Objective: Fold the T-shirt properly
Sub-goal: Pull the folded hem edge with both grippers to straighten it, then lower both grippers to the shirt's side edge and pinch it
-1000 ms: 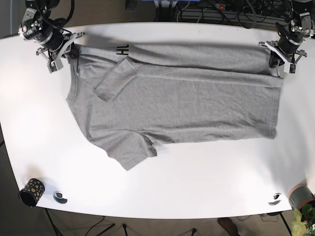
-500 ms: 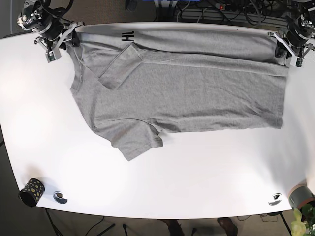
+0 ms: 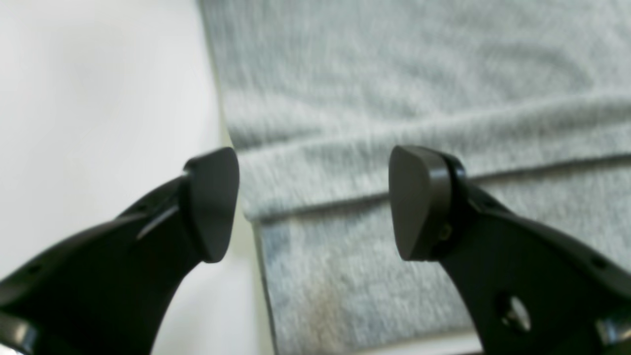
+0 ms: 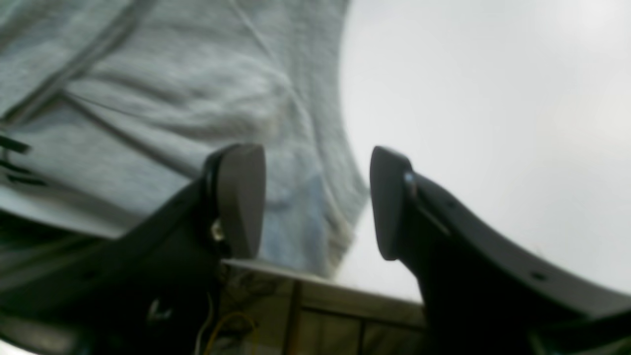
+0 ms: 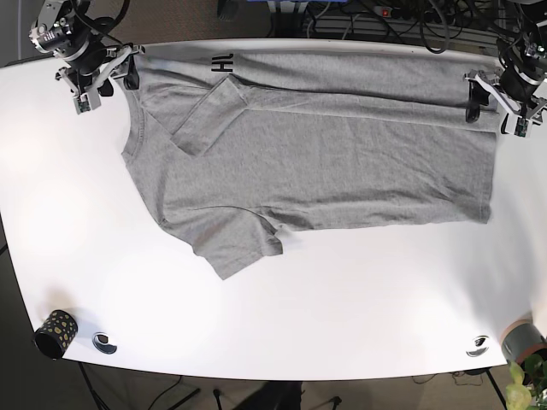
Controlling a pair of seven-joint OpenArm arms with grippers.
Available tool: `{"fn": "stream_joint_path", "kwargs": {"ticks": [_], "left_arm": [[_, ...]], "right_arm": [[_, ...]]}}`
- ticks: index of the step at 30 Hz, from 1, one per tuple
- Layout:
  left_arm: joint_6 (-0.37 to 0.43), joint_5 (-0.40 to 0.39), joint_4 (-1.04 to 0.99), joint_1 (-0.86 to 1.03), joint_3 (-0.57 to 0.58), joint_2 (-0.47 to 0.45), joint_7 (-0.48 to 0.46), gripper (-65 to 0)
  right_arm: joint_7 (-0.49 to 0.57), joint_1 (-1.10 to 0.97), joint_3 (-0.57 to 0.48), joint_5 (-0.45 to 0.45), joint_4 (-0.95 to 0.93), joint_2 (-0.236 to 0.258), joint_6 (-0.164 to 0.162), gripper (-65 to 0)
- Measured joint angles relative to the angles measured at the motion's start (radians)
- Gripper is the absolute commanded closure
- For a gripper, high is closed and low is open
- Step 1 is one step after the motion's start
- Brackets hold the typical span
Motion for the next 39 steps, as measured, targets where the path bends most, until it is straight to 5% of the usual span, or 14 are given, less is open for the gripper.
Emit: {"fn": "stream_joint_path", "kwargs": {"ticks": [14, 29, 34, 39], "left_arm": [[0.0, 0.012, -0.045, -0.17, 0.002, 0.062, 0.008, -45.1], [0.0, 0.015, -0.044, -0.208, -0.036, 0.116, 0.015, -44.6], [0.0, 0.018, -0.038, -0.227, -0.054, 0.137, 0.018, -44.6], [0.0, 0.015, -0.029, -0.231, -0.054, 0.14, 0.011, -44.6]], "right_arm": [[-0.001, 0.264, -0.042, -0.017, -0.142, 0.009, -0.017, -32.8], [0.008, 0.7, -0.264, -0.015, -0.571, 0.146, -0.013, -32.7], [0.095, 0.839, -0.375, -0.021, -0.756, 0.169, -0.014, -32.7], [0.208, 0.921, -0.464, -0.123, -0.927, 0.176, -0.008, -32.7]]}}
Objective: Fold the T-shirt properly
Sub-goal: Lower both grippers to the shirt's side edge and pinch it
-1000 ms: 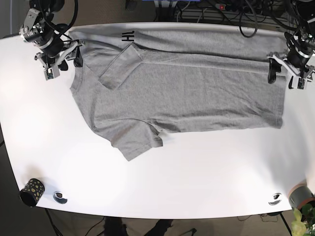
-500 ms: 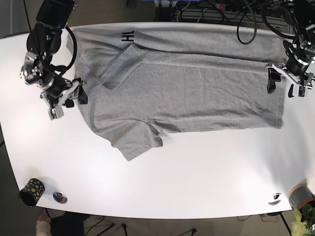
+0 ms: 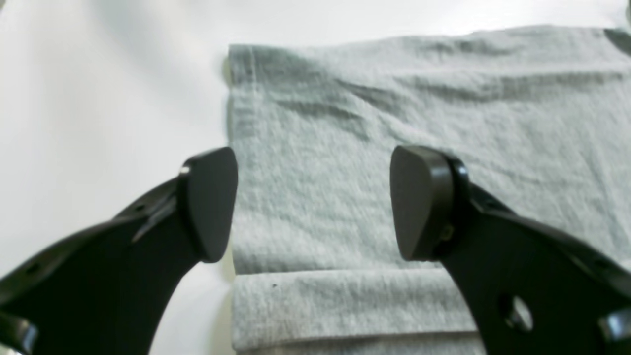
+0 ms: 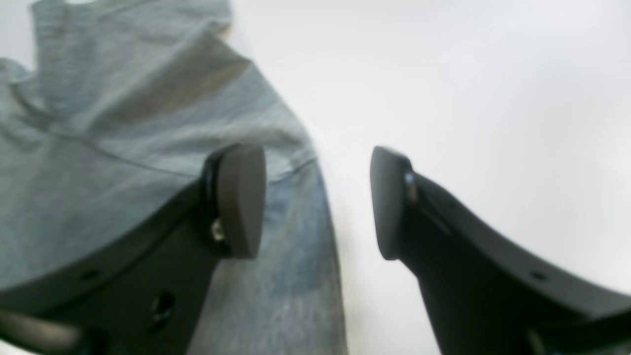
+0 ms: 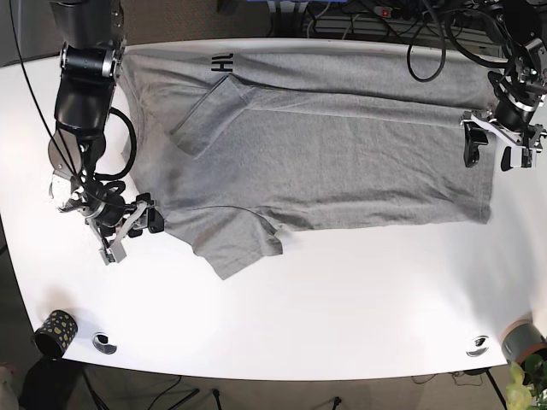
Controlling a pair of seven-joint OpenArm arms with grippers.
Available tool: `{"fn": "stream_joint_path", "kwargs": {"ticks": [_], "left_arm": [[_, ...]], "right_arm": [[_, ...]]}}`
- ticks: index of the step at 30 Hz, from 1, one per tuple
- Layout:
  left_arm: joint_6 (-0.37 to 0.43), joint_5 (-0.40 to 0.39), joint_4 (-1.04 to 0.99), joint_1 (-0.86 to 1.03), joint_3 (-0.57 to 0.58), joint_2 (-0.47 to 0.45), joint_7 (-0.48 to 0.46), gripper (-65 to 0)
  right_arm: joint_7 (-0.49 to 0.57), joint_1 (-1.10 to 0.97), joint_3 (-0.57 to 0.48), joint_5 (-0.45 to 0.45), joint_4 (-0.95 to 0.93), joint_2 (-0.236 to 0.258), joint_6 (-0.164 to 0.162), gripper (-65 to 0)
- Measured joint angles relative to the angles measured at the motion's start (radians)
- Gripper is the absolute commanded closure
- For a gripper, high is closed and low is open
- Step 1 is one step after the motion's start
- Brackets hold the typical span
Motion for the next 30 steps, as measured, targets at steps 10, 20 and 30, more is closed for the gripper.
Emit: {"fn": "stream_joint_path", "kwargs": {"ticks": [10, 20, 30], "left_arm": [[0.0, 0.003, 0.0, 0.001, 0.0, 0.0, 0.0, -44.6], [0.091, 0.125, -0.052, -0.084, 0.049, -0.006, 0.029, -45.4], [0.091, 0.272, -0.358, -0.393, 0.029, -0.002, 0.095, -53.5]], "right_arm": [[0.084, 0.013, -0.011, -0.074, -0.097, -0.038, -0.002, -32.7], [0.111, 0.0, -0.011, -0.063, -0.091, -0.093, 0.006, -21.9], [0.102, -0.003, -0.012, -0.068, -0.092, -0.098, 0.004, -0.6]]}}
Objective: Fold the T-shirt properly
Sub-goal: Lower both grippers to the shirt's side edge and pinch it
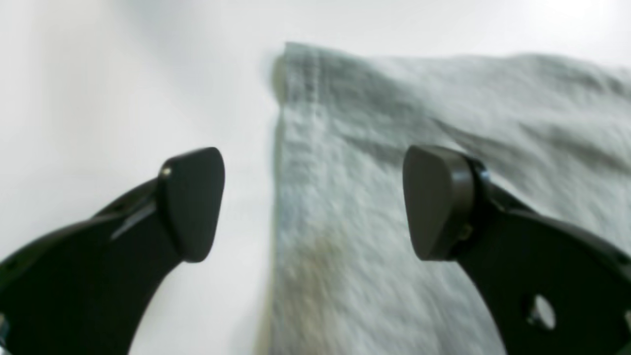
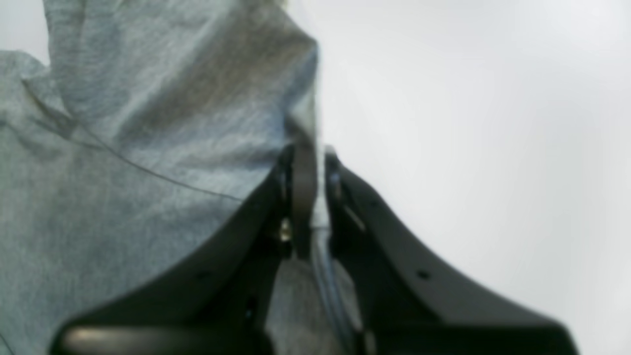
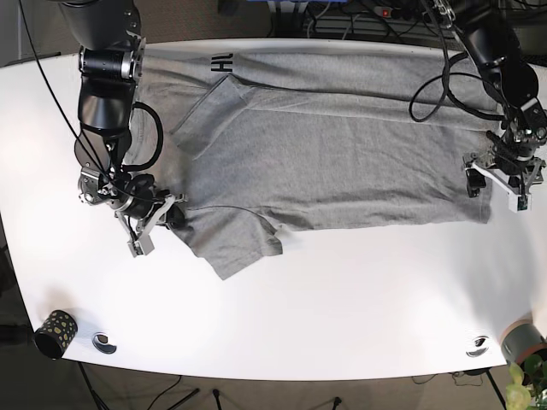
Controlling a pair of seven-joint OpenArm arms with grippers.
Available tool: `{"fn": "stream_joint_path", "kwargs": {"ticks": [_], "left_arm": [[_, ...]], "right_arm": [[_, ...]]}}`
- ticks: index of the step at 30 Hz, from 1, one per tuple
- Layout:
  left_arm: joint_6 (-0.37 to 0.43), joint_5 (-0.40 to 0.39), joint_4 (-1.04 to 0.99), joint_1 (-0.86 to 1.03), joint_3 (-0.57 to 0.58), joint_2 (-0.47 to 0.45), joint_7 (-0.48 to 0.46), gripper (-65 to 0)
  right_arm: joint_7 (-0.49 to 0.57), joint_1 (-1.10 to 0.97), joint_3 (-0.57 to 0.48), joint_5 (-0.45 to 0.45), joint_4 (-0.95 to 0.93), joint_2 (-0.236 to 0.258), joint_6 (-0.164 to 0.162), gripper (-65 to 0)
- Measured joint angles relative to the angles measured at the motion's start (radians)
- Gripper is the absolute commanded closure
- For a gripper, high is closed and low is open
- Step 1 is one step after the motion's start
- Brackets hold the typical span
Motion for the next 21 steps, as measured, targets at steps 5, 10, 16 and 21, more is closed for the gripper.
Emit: {"fn": "stream_joint_path", "kwargs": {"ticks": [5, 10, 16, 21], "left_arm": [[0.002, 0.036, -0.16, -0.113, -0.014, -0.005, 0.001, -53.5], [-0.008, 0.031, -0.317, -0.182, -0.005, -0.039, -0.007, -53.5], [-0.058, 0.036, -0.429, -0.25, -0.01, -0.057, -0.028, -53.1], [-0.081, 0.023, -0.471, -0.271, 0.007, -0.056, -0.048, -52.2]], "right_arm": [[-0.002, 0.0, 0.0, 0.002, 0.0, 0.0, 0.0, -0.6], [0.001, 0.0, 0.0, 0.003, 0.0, 0.0, 0.0, -0.6], [-0.002, 0.0, 0.001, 0.004, 0.0, 0.0, 0.0, -0.6], [-0.002, 0.0, 0.003, 0.005, 0.0, 0.0, 0.0, -0.5]]}}
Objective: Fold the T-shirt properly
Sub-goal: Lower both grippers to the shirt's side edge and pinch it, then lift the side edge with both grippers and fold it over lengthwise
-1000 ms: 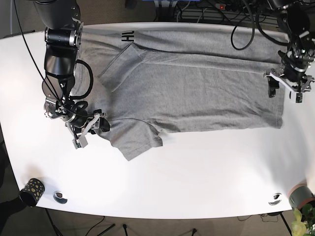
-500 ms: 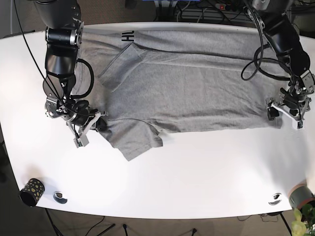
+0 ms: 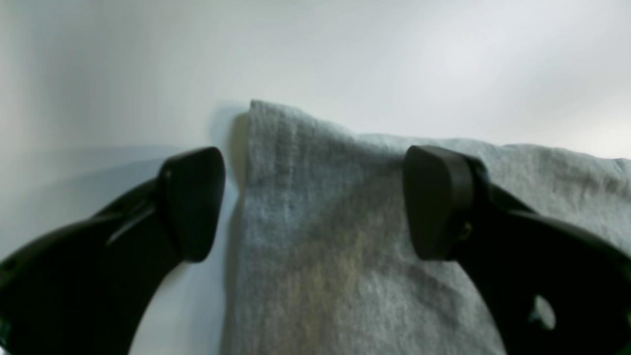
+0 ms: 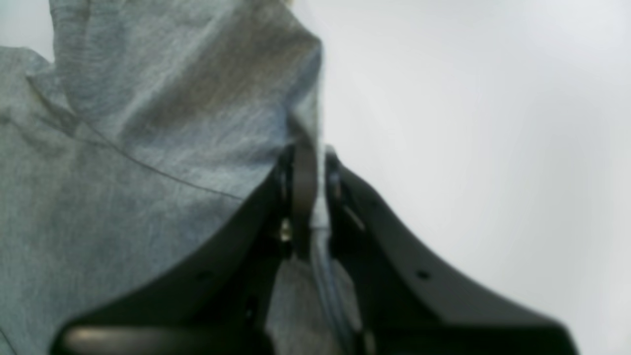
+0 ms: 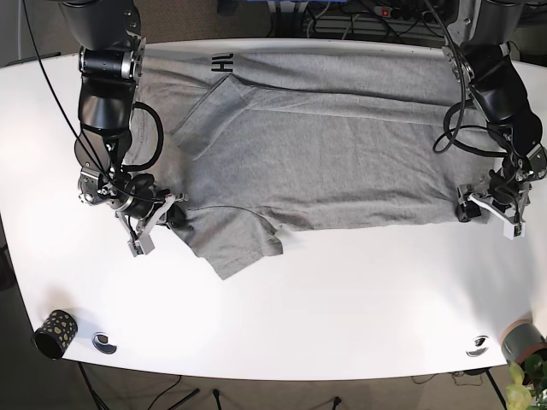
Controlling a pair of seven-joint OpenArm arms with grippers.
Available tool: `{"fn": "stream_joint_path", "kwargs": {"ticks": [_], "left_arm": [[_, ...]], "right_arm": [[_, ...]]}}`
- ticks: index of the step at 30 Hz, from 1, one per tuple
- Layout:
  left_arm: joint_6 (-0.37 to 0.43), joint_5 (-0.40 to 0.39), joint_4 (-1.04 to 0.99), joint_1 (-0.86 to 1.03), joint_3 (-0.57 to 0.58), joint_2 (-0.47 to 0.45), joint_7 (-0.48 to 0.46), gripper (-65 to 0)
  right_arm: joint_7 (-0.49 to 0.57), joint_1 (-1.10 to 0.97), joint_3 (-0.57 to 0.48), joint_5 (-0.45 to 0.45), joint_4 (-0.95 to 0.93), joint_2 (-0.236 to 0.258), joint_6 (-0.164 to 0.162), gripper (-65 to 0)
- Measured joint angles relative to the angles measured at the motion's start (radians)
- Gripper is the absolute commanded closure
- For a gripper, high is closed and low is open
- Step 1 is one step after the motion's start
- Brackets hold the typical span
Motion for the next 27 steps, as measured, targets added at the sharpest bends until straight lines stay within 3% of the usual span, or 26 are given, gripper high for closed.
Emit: {"fn": "stream_joint_path", "kwargs": {"ticks": [3, 11, 18, 27], "left_arm": [[0.002, 0.0, -0.005, -0.002, 0.051, -0.006, -0.007, -44.9], [0.0, -0.007, -0.01, -0.001, 0.074, 0.002, -0.01, -1.8], [-0.003, -0.014, 0.005, 0.008, 0.061, 0.006, -0.002, 0.0], [-0.009, 0.012, 0.27, 0.122, -0.01, 0.038, 0.058, 0.0]], "right_arm": [[0.0, 0.0, 0.0, 0.0, 0.0, 0.0, 0.0, -0.5], [0.0, 0.0, 0.0, 0.0, 0.0, 0.0, 0.0, -0.2], [-0.005, -0.008, 0.001, -0.001, 0.016, 0.0, 0.0, 0.0], [-0.066, -0.1, 0.04, -0.014, 0.269, -0.005, -0.004, 0.0]]}}
